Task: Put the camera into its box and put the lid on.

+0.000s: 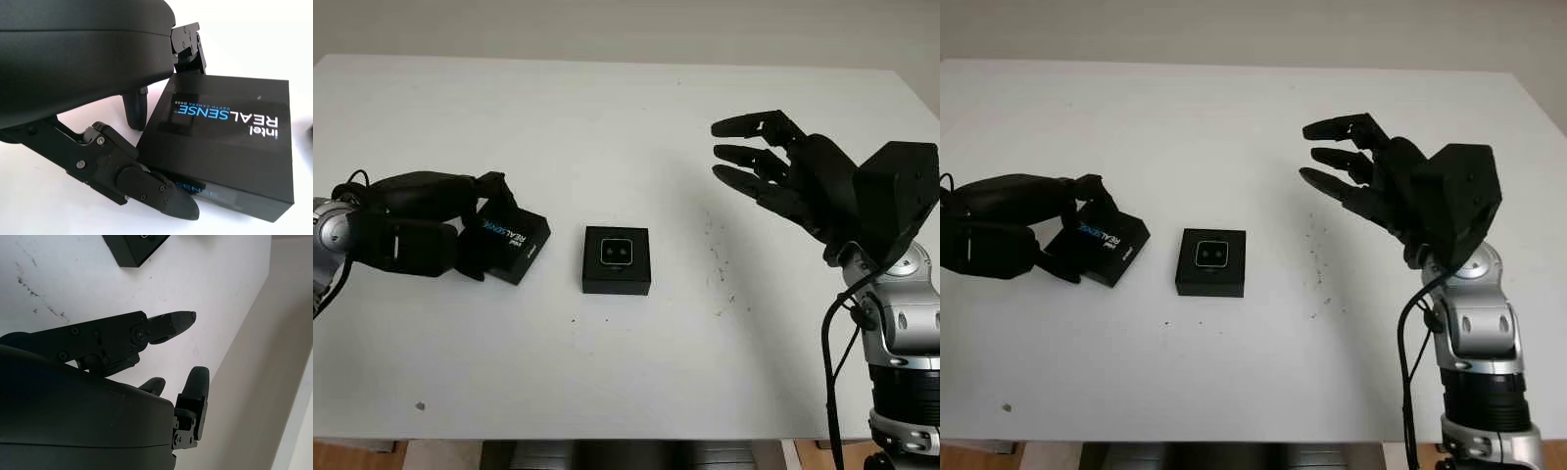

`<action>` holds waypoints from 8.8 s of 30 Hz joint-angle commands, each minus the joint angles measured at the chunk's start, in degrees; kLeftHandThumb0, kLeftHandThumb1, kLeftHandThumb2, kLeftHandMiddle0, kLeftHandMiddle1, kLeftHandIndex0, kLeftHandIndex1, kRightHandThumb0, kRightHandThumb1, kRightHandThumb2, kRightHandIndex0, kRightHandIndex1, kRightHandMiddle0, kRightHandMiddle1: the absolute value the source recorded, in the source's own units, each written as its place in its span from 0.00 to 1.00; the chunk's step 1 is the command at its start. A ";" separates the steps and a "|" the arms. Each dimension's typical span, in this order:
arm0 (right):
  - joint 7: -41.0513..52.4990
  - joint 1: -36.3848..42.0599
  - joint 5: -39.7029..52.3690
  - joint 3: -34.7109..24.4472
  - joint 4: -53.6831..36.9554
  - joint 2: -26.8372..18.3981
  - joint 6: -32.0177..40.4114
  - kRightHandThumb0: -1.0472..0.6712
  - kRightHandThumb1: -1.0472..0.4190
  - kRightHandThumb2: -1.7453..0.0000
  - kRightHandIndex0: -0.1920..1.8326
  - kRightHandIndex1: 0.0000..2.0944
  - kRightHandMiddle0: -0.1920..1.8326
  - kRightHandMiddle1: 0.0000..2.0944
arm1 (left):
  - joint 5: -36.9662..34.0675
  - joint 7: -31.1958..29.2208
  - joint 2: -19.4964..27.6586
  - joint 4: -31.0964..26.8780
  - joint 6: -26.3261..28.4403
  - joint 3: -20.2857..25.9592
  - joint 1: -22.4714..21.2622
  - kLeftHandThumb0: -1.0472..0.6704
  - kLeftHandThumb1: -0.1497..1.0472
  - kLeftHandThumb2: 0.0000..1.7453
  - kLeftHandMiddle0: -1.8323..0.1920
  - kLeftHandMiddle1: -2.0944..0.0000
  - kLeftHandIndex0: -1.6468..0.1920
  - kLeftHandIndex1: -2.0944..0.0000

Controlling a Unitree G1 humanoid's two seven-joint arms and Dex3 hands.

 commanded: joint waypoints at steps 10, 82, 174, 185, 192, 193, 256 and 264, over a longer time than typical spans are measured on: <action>-0.90 0.86 -0.71 0.22 -1.51 0.40 1.04 0.42 0.01 0.97 0.17 0.28 0.10 0.54 | -8.51 -2.00 -4.30 -10.79 13.86 6.67 2.80 0.43 1.00 0.22 0.81 0.00 0.85 0.01; -4.74 1.24 -0.61 2.89 -0.73 5.50 -0.23 0.40 0.01 0.97 0.12 0.36 0.07 0.62 | -9.54 -16.67 -6.24 -48.40 84.13 -9.52 -4.87 0.43 1.00 0.22 0.68 0.00 0.74 0.06; -6.17 3.13 1.98 -0.18 0.60 7.93 -3.08 0.42 0.02 0.97 0.15 0.32 0.08 0.65 | -13.72 -0.86 -6.82 -51.99 23.93 13.74 14.89 0.12 1.00 0.30 1.00 1.00 1.00 1.00; -11.61 4.23 3.94 -2.56 -1.92 11.62 -4.56 0.40 0.00 0.90 0.11 0.40 0.05 0.64 | -14.28 0.06 -9.69 -52.38 16.66 12.44 23.55 0.14 1.00 0.35 1.00 1.00 1.00 1.00; -13.62 6.82 4.01 -1.84 -2.55 14.14 -6.95 0.37 0.00 0.87 0.07 0.51 0.04 0.69 | -19.66 2.76 -18.11 -50.56 18.99 11.98 24.82 0.15 1.00 0.36 1.00 1.00 1.00 1.00; -13.57 7.13 3.95 -1.65 -2.45 14.25 -7.25 0.37 0.00 0.87 0.07 0.51 0.04 0.69 | -17.98 3.95 -18.80 -50.10 17.75 11.39 24.64 0.15 1.00 0.37 1.00 1.00 1.00 1.00; -18.35 9.95 3.87 3.14 -10.04 18.71 -5.04 0.29 0.00 0.77 0.01 0.36 0.00 0.40 | -39.95 16.26 -35.69 -39.04 29.44 24.89 18.27 0.12 1.00 0.42 1.00 1.00 1.00 1.00; -19.73 11.10 -2.50 7.48 -10.29 19.56 -7.01 0.23 0.00 0.67 0.00 0.03 0.00 0.03 | -43.30 16.06 -36.76 -29.82 29.83 27.82 16.15 0.14 1.00 0.43 1.00 1.00 1.00 1.00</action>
